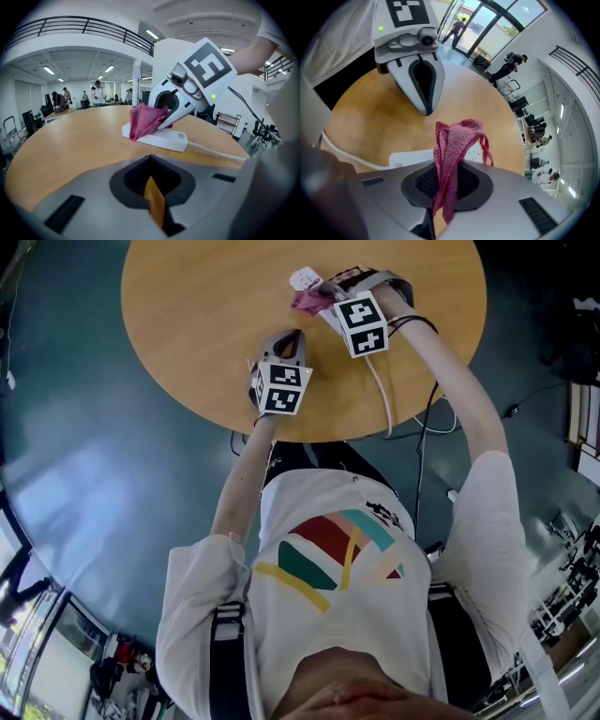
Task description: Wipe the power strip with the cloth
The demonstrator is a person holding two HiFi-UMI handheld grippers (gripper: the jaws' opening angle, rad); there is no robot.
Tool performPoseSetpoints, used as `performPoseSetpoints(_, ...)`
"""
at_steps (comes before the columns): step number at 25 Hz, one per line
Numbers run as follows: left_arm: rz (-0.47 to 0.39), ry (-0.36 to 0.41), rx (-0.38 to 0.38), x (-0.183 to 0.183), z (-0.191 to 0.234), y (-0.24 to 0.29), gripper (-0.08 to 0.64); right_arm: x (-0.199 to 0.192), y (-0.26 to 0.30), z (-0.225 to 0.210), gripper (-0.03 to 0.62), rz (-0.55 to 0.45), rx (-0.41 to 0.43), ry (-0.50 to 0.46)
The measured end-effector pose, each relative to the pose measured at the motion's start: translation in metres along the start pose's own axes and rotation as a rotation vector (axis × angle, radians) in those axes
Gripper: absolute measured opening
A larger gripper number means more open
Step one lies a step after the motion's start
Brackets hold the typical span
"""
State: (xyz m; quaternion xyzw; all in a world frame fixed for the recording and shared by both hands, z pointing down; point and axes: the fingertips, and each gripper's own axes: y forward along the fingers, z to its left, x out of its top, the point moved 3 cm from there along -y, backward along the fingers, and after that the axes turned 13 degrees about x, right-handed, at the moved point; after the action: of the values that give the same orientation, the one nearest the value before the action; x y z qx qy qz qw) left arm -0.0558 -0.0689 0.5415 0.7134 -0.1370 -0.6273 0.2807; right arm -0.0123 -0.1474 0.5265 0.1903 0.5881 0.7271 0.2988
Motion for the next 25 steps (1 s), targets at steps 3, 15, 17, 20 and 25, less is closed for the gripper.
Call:
performPoseSetpoints(3,-0.007,-0.008,0.004,0.005,-0.004,0.004,0.041,-0.011,-0.007,0.025,0.038,-0.004,0.005,0.028)
performPoseSetpoints(15,0.004,-0.026,0.022,0.0,-0.013,0.009,0.041,-0.022,-0.016,0.114,0.038,-0.045,0.003,0.131)
performPoseSetpoints(17,-0.007,-0.05,0.027,0.004,-0.01,0.008,0.041,-0.021,-0.018,0.113,0.038,-0.061,-0.004,0.153)
performPoseSetpoints(20,-0.044,-0.036,0.027,0.018,-0.012,0.011,0.041,-0.028,-0.026,0.104,0.039,-0.137,-0.026,0.271)
performPoseSetpoints(25,-0.097,0.003,-0.028,0.05,-0.028,0.032,0.041,-0.064,-0.038,0.064,0.039,-0.273,-0.064,0.546)
